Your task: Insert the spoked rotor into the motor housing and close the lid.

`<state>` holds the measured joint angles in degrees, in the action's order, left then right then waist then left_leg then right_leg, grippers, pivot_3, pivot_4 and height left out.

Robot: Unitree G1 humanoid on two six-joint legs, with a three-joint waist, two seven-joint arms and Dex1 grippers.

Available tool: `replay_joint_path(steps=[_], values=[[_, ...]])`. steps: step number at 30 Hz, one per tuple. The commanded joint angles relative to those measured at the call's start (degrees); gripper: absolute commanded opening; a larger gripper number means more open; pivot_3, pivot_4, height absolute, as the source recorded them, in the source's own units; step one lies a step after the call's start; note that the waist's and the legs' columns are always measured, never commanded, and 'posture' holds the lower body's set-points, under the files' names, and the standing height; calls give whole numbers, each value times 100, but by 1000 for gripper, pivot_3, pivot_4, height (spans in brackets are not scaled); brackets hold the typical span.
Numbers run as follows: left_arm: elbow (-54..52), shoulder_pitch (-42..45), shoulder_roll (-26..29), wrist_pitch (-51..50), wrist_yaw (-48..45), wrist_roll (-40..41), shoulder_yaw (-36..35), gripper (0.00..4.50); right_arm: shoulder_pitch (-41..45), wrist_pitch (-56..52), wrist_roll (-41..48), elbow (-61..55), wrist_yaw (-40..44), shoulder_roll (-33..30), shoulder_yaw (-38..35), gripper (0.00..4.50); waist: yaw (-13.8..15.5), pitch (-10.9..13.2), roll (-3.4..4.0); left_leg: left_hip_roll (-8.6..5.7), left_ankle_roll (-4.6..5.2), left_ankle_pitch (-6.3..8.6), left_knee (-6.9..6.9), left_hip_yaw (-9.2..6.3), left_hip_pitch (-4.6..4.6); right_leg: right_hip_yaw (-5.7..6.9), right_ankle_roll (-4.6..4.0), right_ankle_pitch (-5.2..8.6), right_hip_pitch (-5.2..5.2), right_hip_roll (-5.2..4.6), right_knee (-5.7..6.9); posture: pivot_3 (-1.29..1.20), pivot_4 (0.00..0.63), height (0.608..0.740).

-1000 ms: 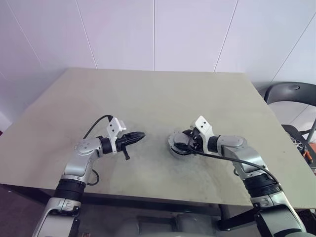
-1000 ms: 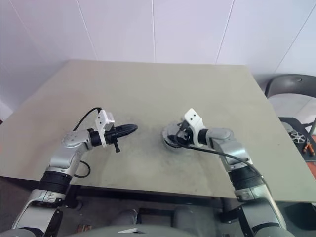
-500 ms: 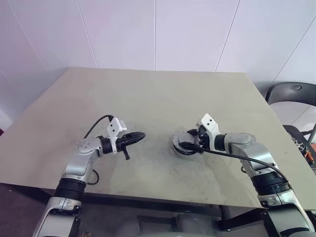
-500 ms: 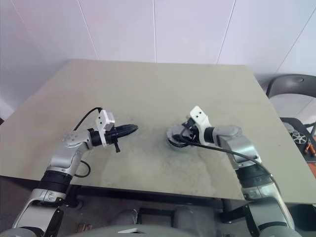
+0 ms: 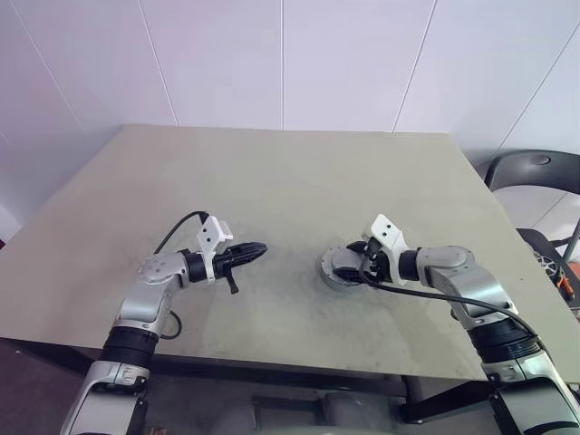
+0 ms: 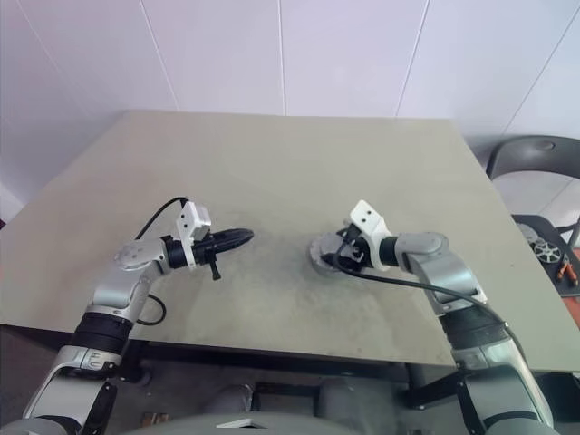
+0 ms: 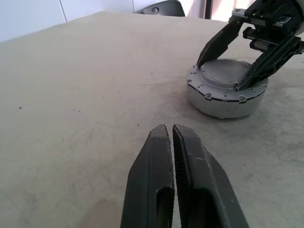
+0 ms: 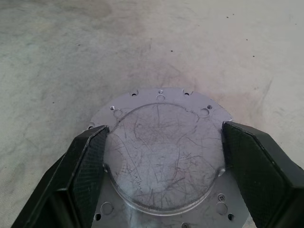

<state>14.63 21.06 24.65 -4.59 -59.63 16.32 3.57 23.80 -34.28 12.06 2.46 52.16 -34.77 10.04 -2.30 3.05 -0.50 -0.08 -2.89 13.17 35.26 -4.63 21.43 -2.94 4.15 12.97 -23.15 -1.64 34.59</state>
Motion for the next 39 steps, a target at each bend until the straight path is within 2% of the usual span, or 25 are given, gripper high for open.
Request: replay_joint_path(steps=[1, 10, 14, 20, 28, 36, 39], values=[[-145, 114, 33, 64, -7, 22, -44, 240, -40, -32, -2, -59, 96, -125, -28, 3495, 3, 0, 0, 0, 0, 0, 0, 0, 0, 0, 0, 0, 0, 0, 0, 0, 0, 740], [-169, 85, 36, 59, 16, 18, -49, 240, -60, -112, -146, 355, 47, -344, -60, 3495, 44, -2, -3, 0, 0, 0, 10, 0, -4, 0, 0, 0, 6, 0, 7, 0, 0, 740], [-126, 112, 32, 80, 18, 10, -53, 240, -192, -167, -155, 375, 265, -563, 58, 3495, 195, -4, -2, -5, 0, 0, 23, -1, -5, -3, 0, 1, 16, -1, 5, 0, 0, 740], [-98, 139, 7, 92, 23, 0, -35, 240, -169, 22, -269, 666, -192, -342, -45, 3495, 222, -5, -4, -9, -1, 1, 50, -4, -5, -4, 2, 2, 38, -3, -5, 0, 0, 740], [-49, 197, -44, 88, 70, -6, -48, 240, -477, 605, -231, 1184, -271, 81, -127, 3495, 111, -16, -12, -4, -18, 13, 91, -7, -23, -1, 2, 2, 86, -2, -39, 0, 0, 740], [76, 305, -49, 139, 62, -38, -38, 240, -877, 1264, -611, 1238, -144, -147, 211, 3495, 132, -39, -42, -3, -20, 13, 92, -6, -34, -1, 2, 2, 86, -7, -50, 0, 0, 740], [154, 364, -93, 89, 88, -34, -45, 240, -870, 1060, -496, 1216, -73, -141, 190, 3495, 128, -45, -44, -4, -20, 14, 88, -6, -35, -1, 2, 2, 88, -7, -51, 0, 0, 740]])
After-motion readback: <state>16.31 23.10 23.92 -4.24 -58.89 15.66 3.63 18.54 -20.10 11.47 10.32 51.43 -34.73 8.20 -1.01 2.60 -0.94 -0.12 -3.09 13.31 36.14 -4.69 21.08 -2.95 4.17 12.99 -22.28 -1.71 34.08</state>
